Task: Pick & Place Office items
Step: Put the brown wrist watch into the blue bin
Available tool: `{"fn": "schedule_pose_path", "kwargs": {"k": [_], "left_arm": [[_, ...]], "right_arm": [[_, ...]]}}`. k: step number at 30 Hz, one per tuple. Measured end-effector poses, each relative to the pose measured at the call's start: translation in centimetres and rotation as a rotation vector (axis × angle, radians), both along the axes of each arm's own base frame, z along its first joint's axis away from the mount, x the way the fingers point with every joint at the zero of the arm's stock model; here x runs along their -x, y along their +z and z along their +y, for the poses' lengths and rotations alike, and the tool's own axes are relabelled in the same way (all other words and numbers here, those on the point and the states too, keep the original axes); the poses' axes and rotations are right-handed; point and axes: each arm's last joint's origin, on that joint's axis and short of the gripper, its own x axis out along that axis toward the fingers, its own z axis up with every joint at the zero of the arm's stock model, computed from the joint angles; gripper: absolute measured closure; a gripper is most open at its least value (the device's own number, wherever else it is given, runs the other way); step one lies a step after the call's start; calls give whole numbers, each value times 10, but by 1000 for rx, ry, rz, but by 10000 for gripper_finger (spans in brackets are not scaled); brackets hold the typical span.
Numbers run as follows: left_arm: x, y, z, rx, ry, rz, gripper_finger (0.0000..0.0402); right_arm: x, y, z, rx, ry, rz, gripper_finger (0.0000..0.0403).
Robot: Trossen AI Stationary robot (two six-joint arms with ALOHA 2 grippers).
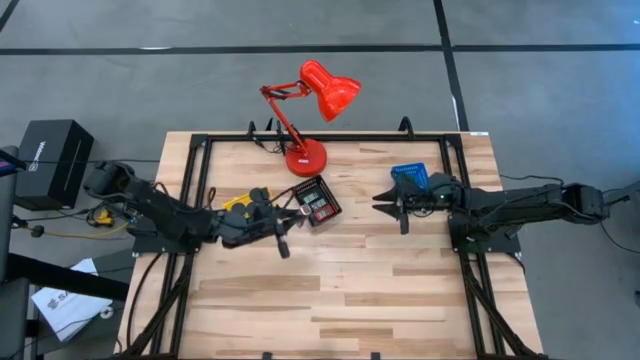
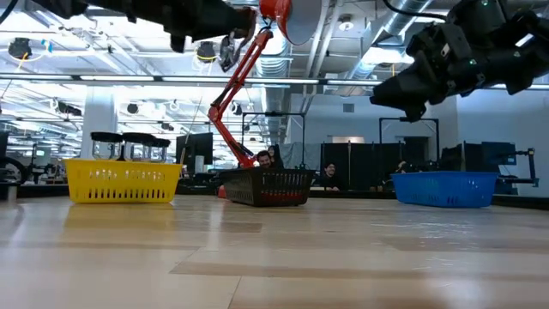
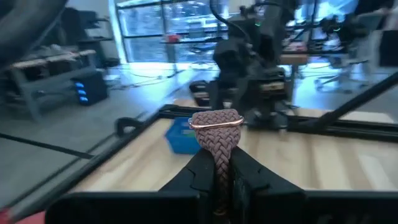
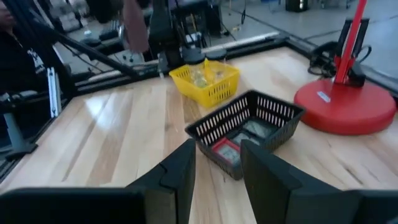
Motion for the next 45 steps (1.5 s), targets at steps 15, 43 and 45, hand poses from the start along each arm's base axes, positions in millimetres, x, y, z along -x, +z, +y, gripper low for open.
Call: {"fn": "schedule_pose_path", "kwargs": {"k": [15, 43, 45], "left_arm": [[-14, -11, 5, 40, -88, -31, 392], [-14, -5, 4, 53, -109, -84, 392], [-14, -5, 4, 53, -109, -84, 392]], "right_arm": [[-5, 22, 18, 96, 110, -229, 284], [-106, 25, 41, 118, 138, -247, 208], [-118, 24, 42, 109, 189, -239, 210]]}}
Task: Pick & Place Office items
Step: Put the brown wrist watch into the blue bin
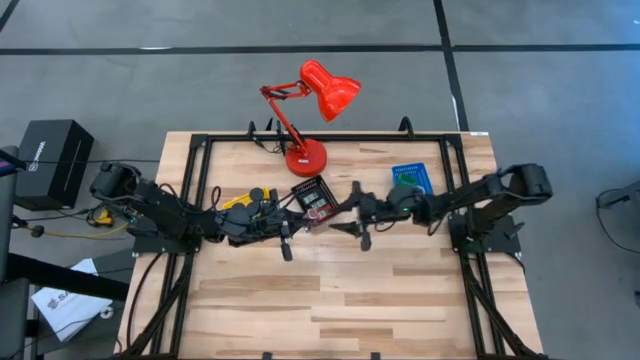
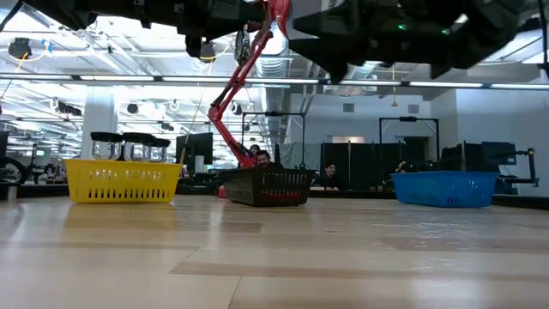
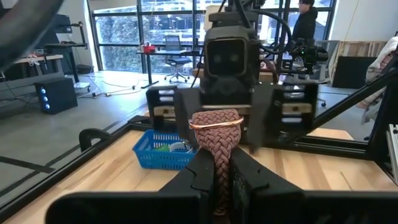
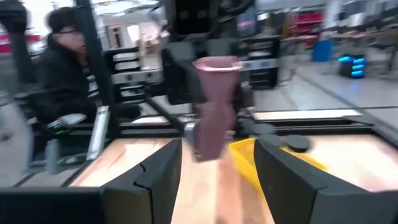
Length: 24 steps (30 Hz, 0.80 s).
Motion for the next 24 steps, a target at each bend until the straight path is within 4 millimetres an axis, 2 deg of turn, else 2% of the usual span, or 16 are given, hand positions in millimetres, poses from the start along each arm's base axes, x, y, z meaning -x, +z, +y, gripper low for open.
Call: {"fn": "schedule_pose_path", "kwargs": {"k": [7, 15, 24], "left_arm": [[1, 0, -6, -1, -21, 1, 392], [2, 0, -9, -1, -32, 2, 391], [4, -1, -14, -3, -53, 8, 391]], "right_arm": [[-35, 1, -3, -41, 55, 53, 222], [-61, 1, 1, -44, 160, 57, 228], [-63, 10, -2, -41, 153, 24, 237]]}}
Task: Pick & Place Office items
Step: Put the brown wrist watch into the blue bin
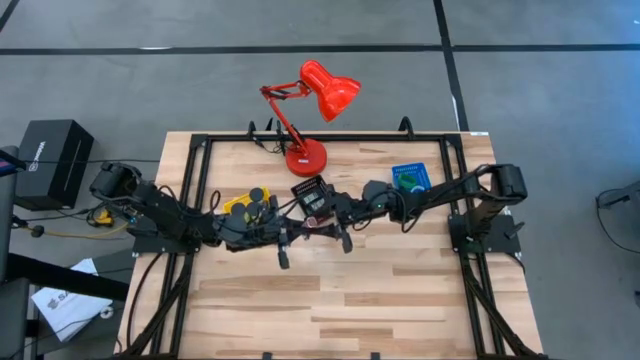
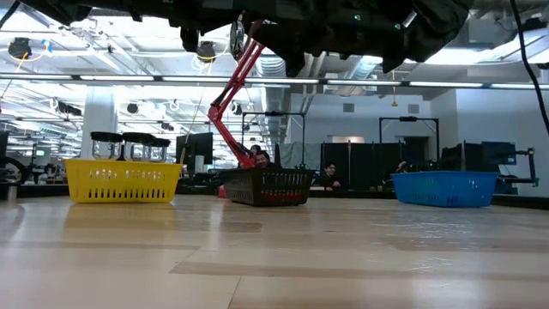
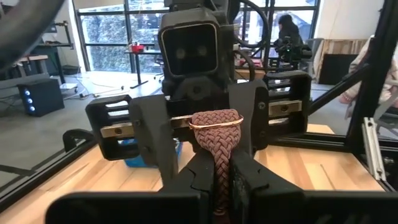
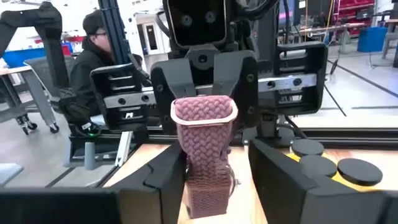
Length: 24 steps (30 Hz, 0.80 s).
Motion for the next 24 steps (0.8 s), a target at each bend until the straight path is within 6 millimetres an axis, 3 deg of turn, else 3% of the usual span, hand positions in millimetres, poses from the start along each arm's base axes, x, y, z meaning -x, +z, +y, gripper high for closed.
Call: {"fn": "schedule_pose_path", "kwargs": {"k": [12, 24], "left_arm": [[0, -2, 1, -7, 12, 19, 391], [0, -2, 0, -4, 4, 14, 384]], "right_arm": [[0, -2, -1, 9, 1, 20, 337], [0, -3, 0, 8, 44, 23, 343]]}}
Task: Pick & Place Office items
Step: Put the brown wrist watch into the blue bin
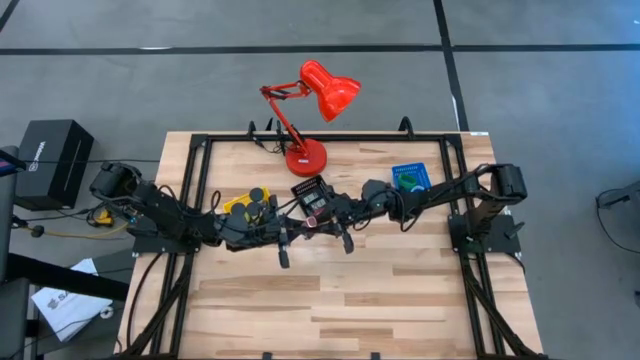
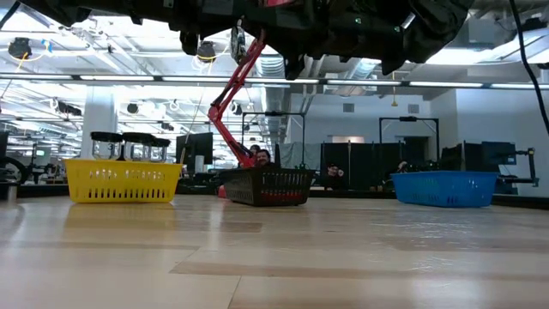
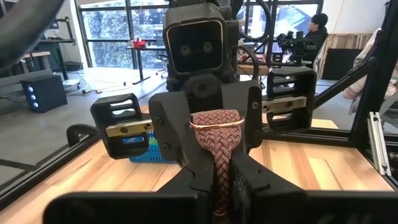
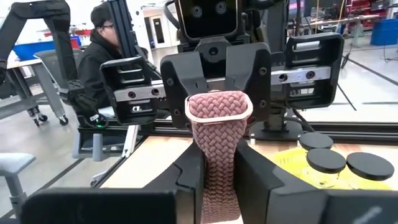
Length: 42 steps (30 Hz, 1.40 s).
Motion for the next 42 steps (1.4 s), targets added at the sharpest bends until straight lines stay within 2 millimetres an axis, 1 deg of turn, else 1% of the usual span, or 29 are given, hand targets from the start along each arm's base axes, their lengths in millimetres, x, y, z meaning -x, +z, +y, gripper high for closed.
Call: {"fn": "schedule_pose_path", "kwargs": {"k": [4, 9, 14, 28, 31, 34, 38, 42], "left_arm": [[0, 0, 0, 0, -2, 0, 396], [0, 0, 0, 1, 2, 1, 389], [0, -1, 1, -1, 22, 5, 396], [0, -1, 1, -2, 27, 6, 392], [0, 0, 1, 1, 33, 0, 392], [0, 3, 1, 7, 34, -17, 395], [0, 2, 1, 6, 34, -13, 393], [0, 2, 1, 4, 34, -9, 392]], "right_arm": [[0, 0, 1, 0, 10, 2, 342], [0, 0, 2, 0, 15, 5, 342], [0, -1, 3, -1, 15, 16, 341], [0, -3, 3, 0, 9, 30, 339], [0, -4, 3, 3, 10, 45, 324], [0, -9, 3, 3, 9, 79, 296], [0, -8, 2, 41, -12, 61, 261], [0, -7, 1, 43, -40, 46, 249]]}}
